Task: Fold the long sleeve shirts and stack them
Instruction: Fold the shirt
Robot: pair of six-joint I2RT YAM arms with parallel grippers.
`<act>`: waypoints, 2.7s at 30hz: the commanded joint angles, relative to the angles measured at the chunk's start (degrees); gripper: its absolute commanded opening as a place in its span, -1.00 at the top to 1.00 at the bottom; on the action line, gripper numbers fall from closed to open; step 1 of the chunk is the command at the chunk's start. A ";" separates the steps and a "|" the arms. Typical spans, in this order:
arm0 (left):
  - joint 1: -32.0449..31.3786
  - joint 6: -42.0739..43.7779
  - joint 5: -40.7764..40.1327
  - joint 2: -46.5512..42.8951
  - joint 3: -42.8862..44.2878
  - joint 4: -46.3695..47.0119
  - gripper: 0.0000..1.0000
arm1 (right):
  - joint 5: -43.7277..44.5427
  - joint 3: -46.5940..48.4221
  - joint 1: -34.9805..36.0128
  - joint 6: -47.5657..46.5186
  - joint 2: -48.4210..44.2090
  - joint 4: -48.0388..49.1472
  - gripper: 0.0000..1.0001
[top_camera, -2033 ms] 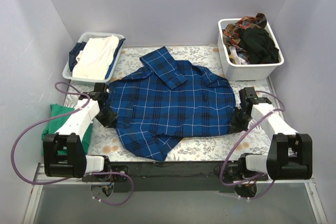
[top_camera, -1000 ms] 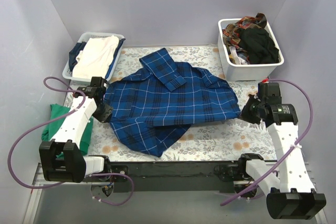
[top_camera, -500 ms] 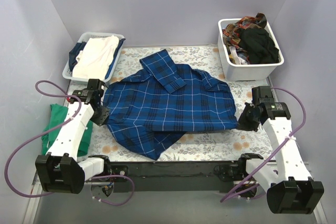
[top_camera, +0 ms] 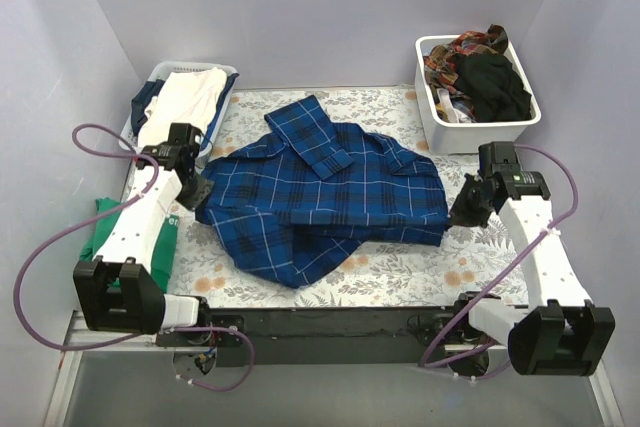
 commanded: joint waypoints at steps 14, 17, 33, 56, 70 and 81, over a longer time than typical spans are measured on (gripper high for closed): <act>0.47 8.72 2.60 15.52 12.37 12.77 1.00 | -4.05 17.57 -3.28 -8.45 25.02 13.06 0.97; 0.47 8.46 2.08 14.03 8.69 12.95 1.00 | -7.65 16.18 -3.28 -9.76 25.74 13.49 0.97; 0.56 6.00 0.67 16.04 1.63 14.17 0.68 | -11.45 11.07 -2.93 -11.79 28.89 14.28 0.83; 0.39 14.34 14.10 5.34 -0.55 18.65 -0.50 | -0.11 16.79 10.56 -14.59 18.53 15.78 0.08; 0.03 17.51 21.06 6.73 -4.52 22.17 -0.51 | 0.07 7.91 47.07 -20.84 22.46 19.56 0.03; 0.03 17.25 18.43 11.39 -4.43 28.85 -0.54 | -8.80 7.56 54.03 -25.85 34.34 24.56 0.11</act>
